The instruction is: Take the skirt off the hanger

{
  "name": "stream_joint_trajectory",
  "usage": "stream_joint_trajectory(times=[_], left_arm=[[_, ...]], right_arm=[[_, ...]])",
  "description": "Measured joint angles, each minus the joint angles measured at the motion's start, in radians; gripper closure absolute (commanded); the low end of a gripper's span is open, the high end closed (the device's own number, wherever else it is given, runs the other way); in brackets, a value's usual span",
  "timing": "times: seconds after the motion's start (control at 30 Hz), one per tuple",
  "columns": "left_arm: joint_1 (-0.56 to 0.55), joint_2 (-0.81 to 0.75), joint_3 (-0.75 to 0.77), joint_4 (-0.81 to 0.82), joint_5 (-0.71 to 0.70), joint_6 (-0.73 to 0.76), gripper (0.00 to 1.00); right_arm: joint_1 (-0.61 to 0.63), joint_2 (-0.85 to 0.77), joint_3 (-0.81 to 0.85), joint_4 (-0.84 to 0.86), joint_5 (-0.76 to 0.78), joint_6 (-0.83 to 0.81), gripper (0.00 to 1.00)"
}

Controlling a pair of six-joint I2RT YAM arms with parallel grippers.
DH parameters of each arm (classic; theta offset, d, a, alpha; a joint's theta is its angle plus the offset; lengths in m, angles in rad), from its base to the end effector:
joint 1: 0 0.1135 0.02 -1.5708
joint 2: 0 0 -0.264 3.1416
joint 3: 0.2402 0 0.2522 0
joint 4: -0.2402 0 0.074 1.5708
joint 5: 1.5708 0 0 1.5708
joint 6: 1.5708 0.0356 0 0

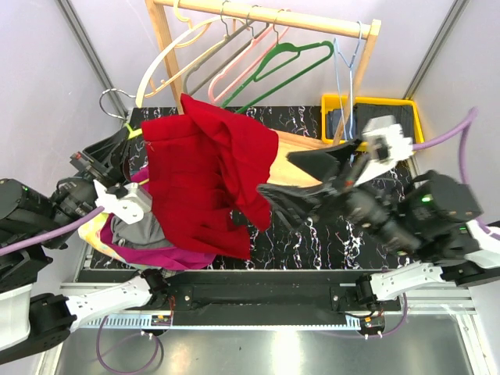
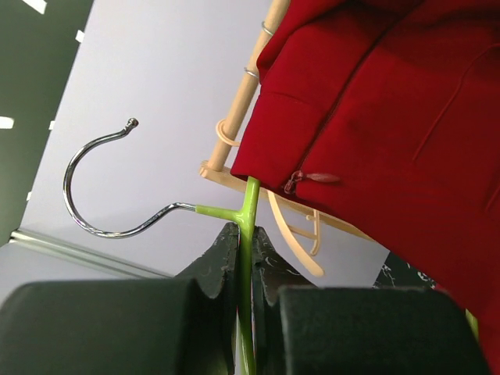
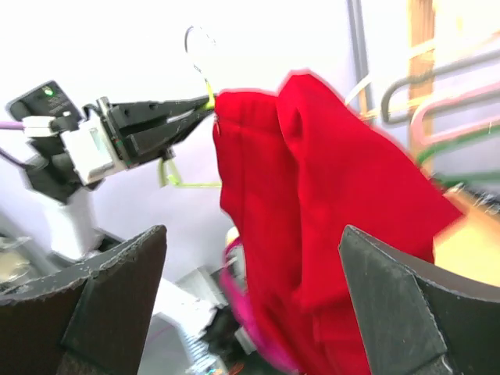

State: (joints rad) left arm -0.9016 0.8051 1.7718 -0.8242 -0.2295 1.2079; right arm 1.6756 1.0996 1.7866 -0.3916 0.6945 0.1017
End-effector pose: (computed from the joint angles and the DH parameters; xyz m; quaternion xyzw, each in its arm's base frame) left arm 0.0277 -0.0219 0.5549 0.5232 0.3963 0.1886 0.7305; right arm 0.0071 0.1500 0.5800 -0.2034 0.5889 0.4587 0.6336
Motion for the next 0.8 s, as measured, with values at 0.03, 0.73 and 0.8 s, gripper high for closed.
stream_joint_trajectory(times=[0.03,0.73,0.8], left_arm=[[0.0,0.002,0.0,-0.007,0.001,-0.001,1.0],[0.0,-0.027,-0.041,-0.021,0.011,-0.024,1.0],[0.0,-0.027,-0.041,-0.021,0.012,-0.024,1.0]], right_arm=[[-0.001,0.016,0.001,0.028,0.003,-0.036,0.0],[-0.403,0.314,0.066,0.315,-0.307,-0.213,0.11],[-0.42,0.336,0.082,0.317,-0.333,-0.193,0.22]])
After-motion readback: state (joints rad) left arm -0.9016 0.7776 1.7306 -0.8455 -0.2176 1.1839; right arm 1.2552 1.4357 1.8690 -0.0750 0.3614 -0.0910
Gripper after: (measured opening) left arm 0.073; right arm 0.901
